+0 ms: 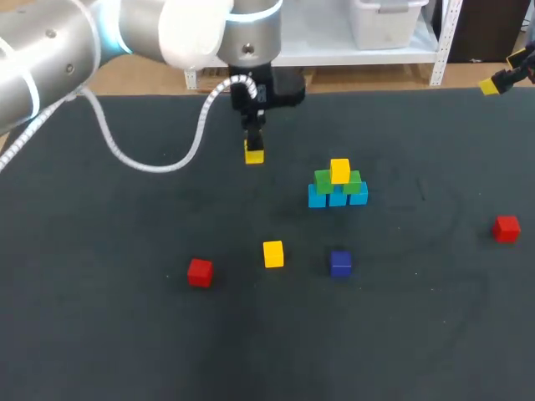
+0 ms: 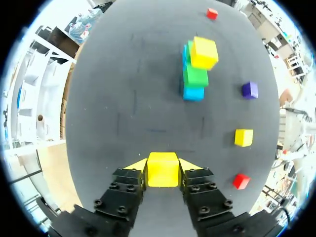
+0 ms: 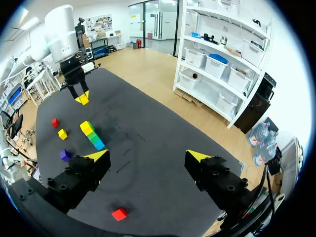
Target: Place the blue cubes, place green cubes on the blue cubes, place the yellow cubes on the green cubes, then place the red cubes on the yellow cubes, and place purple cube on the red cubes.
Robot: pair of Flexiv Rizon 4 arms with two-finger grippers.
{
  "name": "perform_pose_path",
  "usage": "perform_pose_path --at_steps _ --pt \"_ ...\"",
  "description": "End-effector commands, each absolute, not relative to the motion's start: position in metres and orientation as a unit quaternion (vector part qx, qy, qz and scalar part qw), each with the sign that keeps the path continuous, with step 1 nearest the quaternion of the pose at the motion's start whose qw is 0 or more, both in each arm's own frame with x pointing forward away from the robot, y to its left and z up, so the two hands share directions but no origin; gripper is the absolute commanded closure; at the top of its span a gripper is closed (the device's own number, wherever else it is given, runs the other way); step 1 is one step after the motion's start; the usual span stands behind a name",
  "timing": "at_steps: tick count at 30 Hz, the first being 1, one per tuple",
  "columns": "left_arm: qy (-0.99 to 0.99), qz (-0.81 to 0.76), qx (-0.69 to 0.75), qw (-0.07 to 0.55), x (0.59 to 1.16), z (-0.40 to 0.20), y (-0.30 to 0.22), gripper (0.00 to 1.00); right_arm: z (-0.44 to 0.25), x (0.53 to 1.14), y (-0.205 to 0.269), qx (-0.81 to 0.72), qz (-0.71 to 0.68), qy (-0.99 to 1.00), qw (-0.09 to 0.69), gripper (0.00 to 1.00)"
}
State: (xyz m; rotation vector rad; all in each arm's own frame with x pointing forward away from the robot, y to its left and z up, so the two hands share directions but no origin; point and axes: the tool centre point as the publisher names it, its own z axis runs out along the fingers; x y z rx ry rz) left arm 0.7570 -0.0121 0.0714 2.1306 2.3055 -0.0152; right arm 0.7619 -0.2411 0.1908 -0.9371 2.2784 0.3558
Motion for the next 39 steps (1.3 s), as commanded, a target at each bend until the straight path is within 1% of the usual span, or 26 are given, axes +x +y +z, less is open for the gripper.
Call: perform_pose_path --at_steps 1,13,19,25,31,39 --pt "0.737 -0.012 0.675 -0.024 0.766 0.083 -0.031 1.0 0.19 0.762 -0.241 -0.357 0.136 0.866 0.321 0.0" --pt "0.73 -0.042 0.682 -0.007 0.755 0.088 -0.068 1.0 0.19 0.762 -0.241 -0.357 0.136 0.866 0.321 0.0" --pt "0.718 -0.022 0.696 -0.002 0.75 0.087 -0.083 1.0 0.19 0.762 -0.241 -0.357 0.136 0.866 0.321 0.0" --pt "0.72 -0.001 0.694 0.006 0.747 0.079 -0.09 1.0 0.19 0.762 -0.241 -0.357 0.136 0.866 0.321 0.0" --pt "0.73 0.022 0.682 0.03 0.743 0.078 -0.096 1.0 0.19 0.762 -0.241 -0.357 0.136 0.866 0.321 0.0" --pt "0.734 0.022 0.678 0.03 0.738 0.074 -0.098 1.0 0.19 0.762 -0.241 -0.357 0.136 0.866 0.321 0.0"
